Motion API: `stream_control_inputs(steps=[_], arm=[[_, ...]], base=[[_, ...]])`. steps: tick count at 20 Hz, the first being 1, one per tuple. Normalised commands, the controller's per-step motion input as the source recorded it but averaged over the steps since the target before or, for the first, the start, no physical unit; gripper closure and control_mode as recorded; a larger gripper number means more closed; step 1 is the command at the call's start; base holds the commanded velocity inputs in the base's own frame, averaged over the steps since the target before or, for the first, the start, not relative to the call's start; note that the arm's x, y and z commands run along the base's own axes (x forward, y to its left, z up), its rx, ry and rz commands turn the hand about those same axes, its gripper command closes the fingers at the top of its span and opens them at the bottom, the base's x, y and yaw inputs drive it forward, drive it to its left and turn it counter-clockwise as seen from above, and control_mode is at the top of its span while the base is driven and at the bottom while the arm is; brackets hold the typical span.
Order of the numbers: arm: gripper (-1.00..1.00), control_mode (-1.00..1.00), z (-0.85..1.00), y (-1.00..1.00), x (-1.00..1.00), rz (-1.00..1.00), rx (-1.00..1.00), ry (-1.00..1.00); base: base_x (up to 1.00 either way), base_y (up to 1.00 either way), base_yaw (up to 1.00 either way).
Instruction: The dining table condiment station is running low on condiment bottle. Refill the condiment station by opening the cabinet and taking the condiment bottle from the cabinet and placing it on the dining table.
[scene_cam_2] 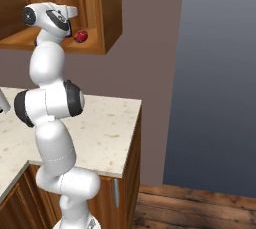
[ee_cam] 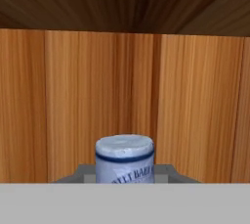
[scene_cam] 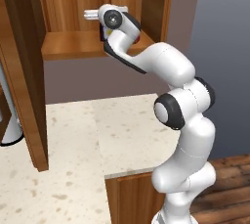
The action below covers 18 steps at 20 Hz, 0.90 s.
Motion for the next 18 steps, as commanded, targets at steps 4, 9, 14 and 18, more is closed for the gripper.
stream_control_inputs(steps=[4,9,14,18], arm=[[1.0,-1.0,0.0,0.0,0.0,0.0,0.0,0.0],[1.0,-1.0,-0.01,0.0,-0.1,0.0,0.0,-0.03],[1.0,-1.0,0.01,0.19,-0.71,0.0,0.0,-0.1],[1.0,-1.0,0.19,0.21,-0.93,0.0,0.0,0.0]], base=[[0.0,0.0,0.0],[0.0,0.0,0.0],[0.0,0.0,0.0],[0.0,0.0,0.0]])
